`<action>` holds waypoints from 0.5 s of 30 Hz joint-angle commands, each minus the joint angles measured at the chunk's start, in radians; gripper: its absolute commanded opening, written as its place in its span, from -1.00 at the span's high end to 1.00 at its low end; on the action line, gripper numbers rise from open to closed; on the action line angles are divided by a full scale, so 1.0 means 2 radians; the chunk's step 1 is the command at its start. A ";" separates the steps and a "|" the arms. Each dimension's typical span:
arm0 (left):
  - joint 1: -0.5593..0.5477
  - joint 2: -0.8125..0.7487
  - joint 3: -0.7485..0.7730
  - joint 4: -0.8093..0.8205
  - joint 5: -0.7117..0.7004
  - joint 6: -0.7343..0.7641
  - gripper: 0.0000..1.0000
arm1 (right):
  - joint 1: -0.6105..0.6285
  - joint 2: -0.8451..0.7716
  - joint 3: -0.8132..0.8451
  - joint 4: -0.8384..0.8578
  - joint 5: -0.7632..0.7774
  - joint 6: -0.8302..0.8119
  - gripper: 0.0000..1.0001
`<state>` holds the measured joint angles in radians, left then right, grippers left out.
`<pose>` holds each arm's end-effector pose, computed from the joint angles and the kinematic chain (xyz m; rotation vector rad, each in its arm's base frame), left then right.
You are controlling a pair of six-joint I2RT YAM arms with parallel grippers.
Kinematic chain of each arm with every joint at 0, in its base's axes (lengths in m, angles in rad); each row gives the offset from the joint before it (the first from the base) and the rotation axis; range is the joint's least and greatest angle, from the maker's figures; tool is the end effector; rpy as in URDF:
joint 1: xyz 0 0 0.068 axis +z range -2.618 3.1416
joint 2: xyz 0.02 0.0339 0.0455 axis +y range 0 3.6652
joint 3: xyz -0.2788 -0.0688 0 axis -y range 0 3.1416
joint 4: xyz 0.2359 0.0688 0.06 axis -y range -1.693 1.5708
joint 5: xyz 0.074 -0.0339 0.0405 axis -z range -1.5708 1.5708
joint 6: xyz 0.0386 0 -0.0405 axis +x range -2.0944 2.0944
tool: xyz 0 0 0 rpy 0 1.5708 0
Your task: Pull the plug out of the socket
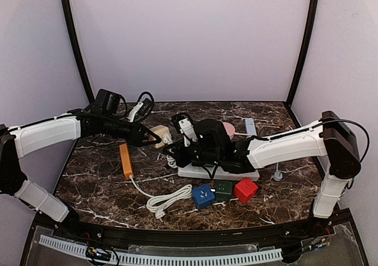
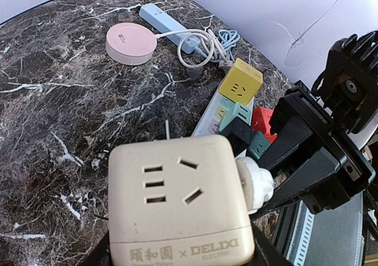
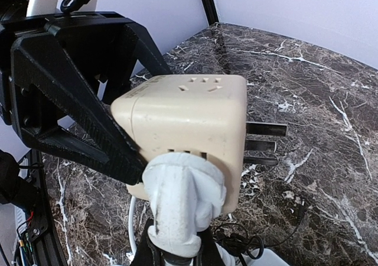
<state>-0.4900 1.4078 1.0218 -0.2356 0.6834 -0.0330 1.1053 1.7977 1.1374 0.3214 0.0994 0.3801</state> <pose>0.2536 -0.1629 0.2949 0.8828 2.0354 -1.0397 0.1883 0.3663 0.2505 -0.6479 1.9077 0.8900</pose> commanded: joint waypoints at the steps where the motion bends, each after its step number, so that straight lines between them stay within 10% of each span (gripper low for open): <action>1: -0.001 -0.035 0.009 0.027 0.072 -0.004 0.99 | -0.013 0.010 -0.003 -0.036 0.047 0.014 1.00; 15: -0.006 -0.039 0.031 -0.083 -0.153 0.101 0.99 | -0.013 -0.031 0.004 -0.040 0.045 0.010 1.00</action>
<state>-0.5079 1.3895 1.0466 -0.3088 0.5266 0.0925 1.1057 1.7893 1.1378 0.2859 0.0978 0.3801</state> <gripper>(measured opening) 0.520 0.053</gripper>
